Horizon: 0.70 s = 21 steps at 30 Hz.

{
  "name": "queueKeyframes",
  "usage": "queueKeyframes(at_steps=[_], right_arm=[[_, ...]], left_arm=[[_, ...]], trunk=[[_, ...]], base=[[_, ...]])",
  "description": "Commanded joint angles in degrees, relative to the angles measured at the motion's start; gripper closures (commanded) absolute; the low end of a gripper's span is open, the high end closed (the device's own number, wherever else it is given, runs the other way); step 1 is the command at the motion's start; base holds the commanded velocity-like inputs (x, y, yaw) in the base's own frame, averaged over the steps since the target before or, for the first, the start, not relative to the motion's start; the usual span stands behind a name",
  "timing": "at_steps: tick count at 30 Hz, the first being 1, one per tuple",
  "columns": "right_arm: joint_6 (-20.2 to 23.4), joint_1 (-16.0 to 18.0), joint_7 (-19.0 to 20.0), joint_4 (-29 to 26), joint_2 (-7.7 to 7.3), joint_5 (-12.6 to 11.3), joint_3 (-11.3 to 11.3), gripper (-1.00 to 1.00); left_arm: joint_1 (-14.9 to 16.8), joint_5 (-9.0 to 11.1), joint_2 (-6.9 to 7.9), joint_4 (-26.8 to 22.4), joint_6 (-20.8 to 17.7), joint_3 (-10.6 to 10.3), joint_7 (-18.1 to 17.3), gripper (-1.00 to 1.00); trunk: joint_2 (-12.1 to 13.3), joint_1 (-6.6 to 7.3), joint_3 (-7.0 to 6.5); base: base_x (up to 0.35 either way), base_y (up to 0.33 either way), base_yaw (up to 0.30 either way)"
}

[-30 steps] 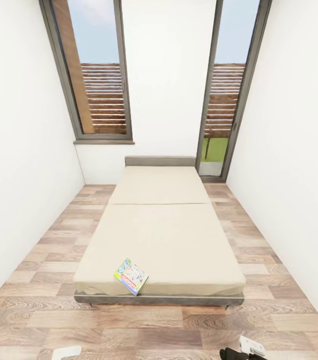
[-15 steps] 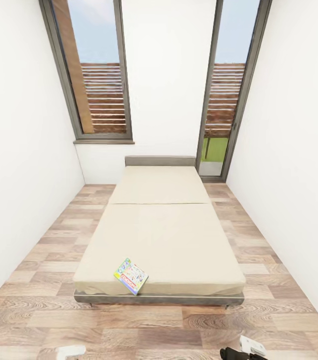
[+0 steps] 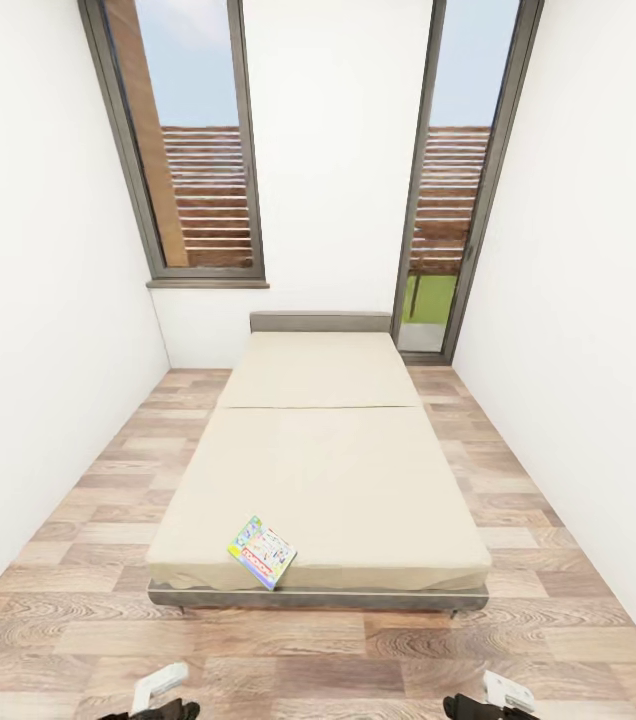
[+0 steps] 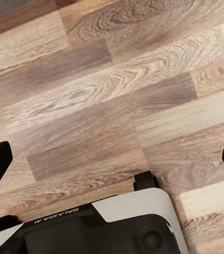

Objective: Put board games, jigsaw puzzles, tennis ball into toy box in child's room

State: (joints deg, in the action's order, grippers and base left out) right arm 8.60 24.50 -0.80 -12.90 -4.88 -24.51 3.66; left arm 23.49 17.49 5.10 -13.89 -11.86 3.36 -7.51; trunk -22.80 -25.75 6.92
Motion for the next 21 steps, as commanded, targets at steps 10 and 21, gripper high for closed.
queueKeyframes(at_steps=[10,21], right_arm=[[0.19,0.02,1.75,-0.14,-0.21,-0.14,0.38,-1.00],[-1.12,-3.01,29.63,-2.20,-2.14,0.23,0.24,-1.00]], left_arm=[[0.06,11.52,2.38,-0.34,-0.60,4.46,-5.77,-1.00],[0.06,13.22,3.37,-0.35,-1.21,5.06,-9.79,-1.00]], trunk=[[-0.12,-0.03,0.12],[-0.12,-0.03,0.12]], base=[[0.000,0.000,0.000],[0.000,0.000,0.000]])
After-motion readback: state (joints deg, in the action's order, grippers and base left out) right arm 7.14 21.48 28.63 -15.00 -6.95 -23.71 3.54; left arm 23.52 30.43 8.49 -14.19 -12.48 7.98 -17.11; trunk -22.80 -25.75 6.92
